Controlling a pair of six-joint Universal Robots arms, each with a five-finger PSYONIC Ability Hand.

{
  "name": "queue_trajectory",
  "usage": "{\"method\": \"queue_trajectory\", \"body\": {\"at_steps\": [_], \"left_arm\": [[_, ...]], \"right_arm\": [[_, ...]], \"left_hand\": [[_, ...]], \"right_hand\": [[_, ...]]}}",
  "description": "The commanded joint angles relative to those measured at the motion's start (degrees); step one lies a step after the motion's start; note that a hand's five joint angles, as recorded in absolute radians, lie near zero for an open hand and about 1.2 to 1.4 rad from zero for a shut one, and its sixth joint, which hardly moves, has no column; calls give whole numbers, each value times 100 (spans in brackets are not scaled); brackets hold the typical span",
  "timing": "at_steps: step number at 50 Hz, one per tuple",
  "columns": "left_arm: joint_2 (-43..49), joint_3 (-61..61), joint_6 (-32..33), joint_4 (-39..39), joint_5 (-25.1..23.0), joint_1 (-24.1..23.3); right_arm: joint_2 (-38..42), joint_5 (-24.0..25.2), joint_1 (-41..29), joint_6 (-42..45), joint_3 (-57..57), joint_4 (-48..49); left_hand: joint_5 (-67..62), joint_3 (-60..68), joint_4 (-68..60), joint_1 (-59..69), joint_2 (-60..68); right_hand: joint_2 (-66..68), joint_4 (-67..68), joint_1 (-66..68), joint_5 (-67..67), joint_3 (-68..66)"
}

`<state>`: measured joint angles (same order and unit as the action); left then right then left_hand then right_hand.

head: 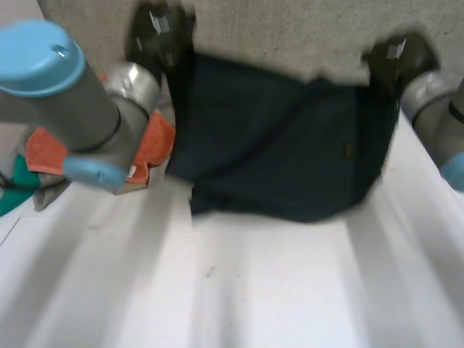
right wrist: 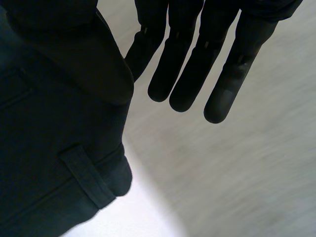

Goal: Fold the laundry.

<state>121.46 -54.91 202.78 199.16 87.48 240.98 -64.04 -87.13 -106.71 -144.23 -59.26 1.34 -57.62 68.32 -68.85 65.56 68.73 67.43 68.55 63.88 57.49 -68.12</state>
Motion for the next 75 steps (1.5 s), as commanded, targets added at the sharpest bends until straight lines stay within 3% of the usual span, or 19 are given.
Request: {"method": "queue_trajectory", "body": {"at_steps": [1,11,19,30,33,38,48,54,58,65,71,75], "left_arm": [[-245,552,-28,1671,6,116],[-430,-642,-440,1108,-3,116],[-799,-2558,-573,625,-451,63],[185,-3263,-362,247,-618,10],[98,-3254,-230,27,-583,28],[-499,-3359,-248,-271,-408,54],[-1677,-4439,-248,-711,-372,-42],[-1942,-5055,-256,-852,-337,-350],[-1696,-5100,-248,-826,-302,-376],[-888,-4749,-186,-782,-249,-192],[-247,-4257,-160,-764,-232,10],[-79,-3984,-72,-721,-144,37]], "right_arm": [[-398,-384,-236,-369,108,2354],[-496,-349,-641,-387,-945,1906],[-426,-288,-667,-422,-2448,448],[357,-270,-711,-422,-3039,508],[331,-261,-693,-457,-3170,517],[313,-261,-702,-720,-3285,490],[181,-314,-702,-1484,-3233,455],[172,-296,-702,-1688,-3206,429],[172,-296,-720,-1697,-3215,429],[172,-296,-694,-1670,-3241,429],[172,-279,-685,-1670,-3259,429],[181,-270,-693,-1661,-3267,429]], "left_hand": [[-1238,1168,-1115,1444,1127],[-1238,1168,-1115,1444,1127],[-1238,1168,-1115,1444,1127],[-1238,1168,-1115,1444,1127],[1357,-1427,1481,-1152,-1468],[3548,-3618,3672,-3342,-3659],[3520,-3590,3644,-3315,-3631],[2614,-2684,2737,-2408,-2725],[1788,-1858,1912,-1583,-1899],[1854,-1925,1978,-1649,-1965],[3129,-3200,3253,-2924,-3240],[3184,-3254,3307,-2978,-3295]], "right_hand": [[1257,1145,1612,1251,-1188],[1257,1145,1612,1251,-1188],[1257,1145,1612,1251,-1188],[1257,1145,1612,1251,-1188],[1257,1145,1612,1251,-1188],[1257,1145,1612,1251,-1188],[1257,1145,1612,1251,-1188],[1257,1145,1612,1251,-1188],[1257,1145,1612,1251,-1188],[1257,1145,1612,1251,-1188],[1257,1145,1612,1251,-1188],[1257,1145,1612,1251,-1188]]}}
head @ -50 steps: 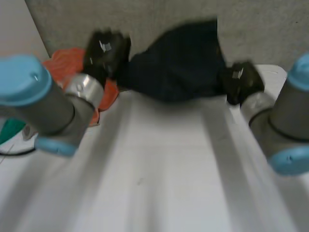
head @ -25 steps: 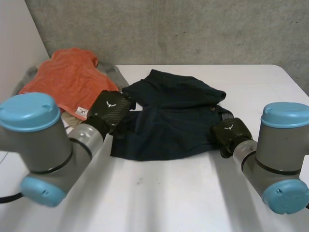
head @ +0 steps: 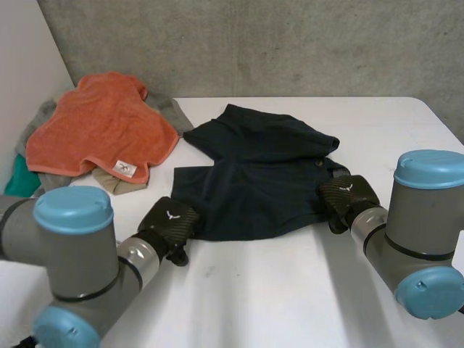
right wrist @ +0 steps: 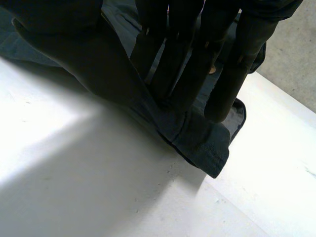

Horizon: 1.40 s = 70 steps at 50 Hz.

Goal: Fold the laundry.

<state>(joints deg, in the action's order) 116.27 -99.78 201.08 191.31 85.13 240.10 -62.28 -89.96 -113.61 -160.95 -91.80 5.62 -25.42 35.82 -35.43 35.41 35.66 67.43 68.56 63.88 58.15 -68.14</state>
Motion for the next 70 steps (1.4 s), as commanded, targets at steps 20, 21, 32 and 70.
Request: {"method": "queue_trajectory", "body": {"at_steps": [20,21,32,70], "left_arm": [[1257,1470,871,231,171,116],[1301,1514,915,240,171,116],[1433,1804,1285,495,223,29],[-485,2005,872,-1702,804,-420]], "right_arm": [[5,40,15,64,-4,1],[5,40,6,64,5,1],[-4,14,6,99,75,18],[-983,-197,-3,2209,1551,-2620]], "left_hand": [[-1079,1039,-1077,1079,1055],[-1163,1123,-1161,1163,1139],[-4458,4418,-4457,4459,4434],[-4458,4418,-4457,4459,4434]], "right_hand": [[1257,1144,1612,1185,-1186],[1257,1144,1612,1185,-1186],[1257,1144,1612,1185,-1186],[1257,1144,1612,1185,-1186]]}}
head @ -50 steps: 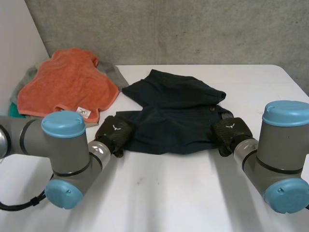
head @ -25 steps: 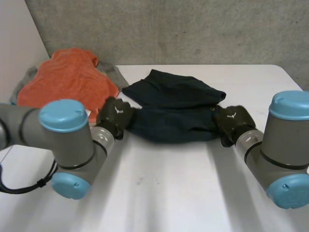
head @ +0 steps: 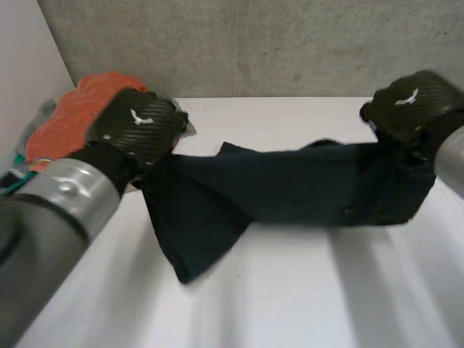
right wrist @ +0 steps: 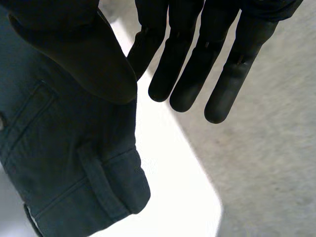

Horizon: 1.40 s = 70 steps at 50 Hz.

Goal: Fold the laundry.

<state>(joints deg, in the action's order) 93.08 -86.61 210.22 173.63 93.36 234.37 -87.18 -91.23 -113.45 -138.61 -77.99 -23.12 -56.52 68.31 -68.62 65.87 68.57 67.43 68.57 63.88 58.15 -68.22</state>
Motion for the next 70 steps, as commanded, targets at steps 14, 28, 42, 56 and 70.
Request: {"method": "queue_trajectory", "body": {"at_steps": [14,28,42,56,70], "left_arm": [[3094,3405,1,3419,-361,706],[2497,2731,-86,4663,-503,750],[2513,198,-219,3942,-547,558],[1354,-980,-201,911,-292,179],[0,-1737,-210,-2586,-247,-1031]], "right_arm": [[2680,-465,-99,-209,2050,3284],[2240,-123,-99,-456,1911,5697],[3189,-17,-29,-535,338,4028],[2664,18,-20,-342,-963,2665],[211,-70,-29,915,-2686,-245]], "left_hand": [[-1348,1169,-1138,1413,1143],[-1348,1169,-1138,1413,1143],[-1348,1169,-1138,1413,1143],[-1348,1169,-1138,1413,1143],[-1348,1169,-1138,1413,1143]], "right_hand": [[1257,1143,1612,1185,-1178],[1257,1143,1612,1185,-1178],[1257,1143,1612,1185,-1178],[1257,1143,1612,1185,-1178],[1257,1143,1612,1185,-1178]]}}
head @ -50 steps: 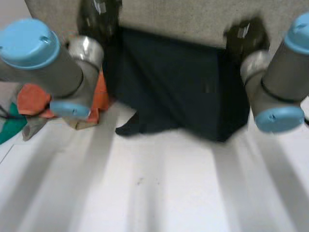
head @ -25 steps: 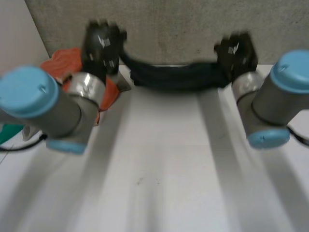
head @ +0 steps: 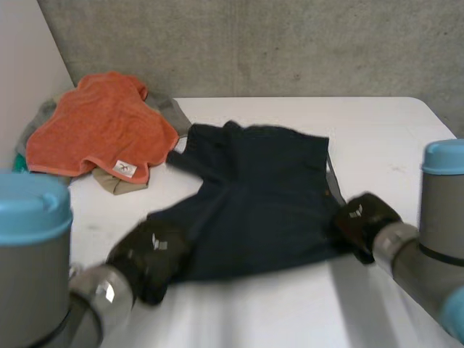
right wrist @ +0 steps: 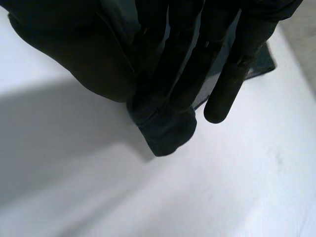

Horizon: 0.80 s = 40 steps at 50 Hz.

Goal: Fold the laundry.

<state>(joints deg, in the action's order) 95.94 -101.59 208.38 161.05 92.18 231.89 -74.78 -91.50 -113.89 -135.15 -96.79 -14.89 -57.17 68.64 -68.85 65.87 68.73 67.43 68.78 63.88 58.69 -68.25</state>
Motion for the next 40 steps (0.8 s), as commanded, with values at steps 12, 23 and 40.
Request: {"method": "queue_trajectory", "body": {"at_steps": [12,23,40], "left_arm": [[486,780,273,-436,-77,-313],[2384,2723,518,2604,46,602],[4662,4051,1459,5972,-253,814]], "right_arm": [[-1224,18,33,622,-807,-701],[778,-202,-72,516,844,2487],[3611,536,-90,1096,2938,5224]], "left_hand": [[-1283,1136,-1115,1413,1127],[-1283,1136,-1115,1413,1127],[5461,-5608,5629,-5331,-5617]], "right_hand": [[1257,1122,1612,1131,-1175],[1257,1122,1612,1131,-1175],[-5743,-5878,-5388,-5869,5825]]}}
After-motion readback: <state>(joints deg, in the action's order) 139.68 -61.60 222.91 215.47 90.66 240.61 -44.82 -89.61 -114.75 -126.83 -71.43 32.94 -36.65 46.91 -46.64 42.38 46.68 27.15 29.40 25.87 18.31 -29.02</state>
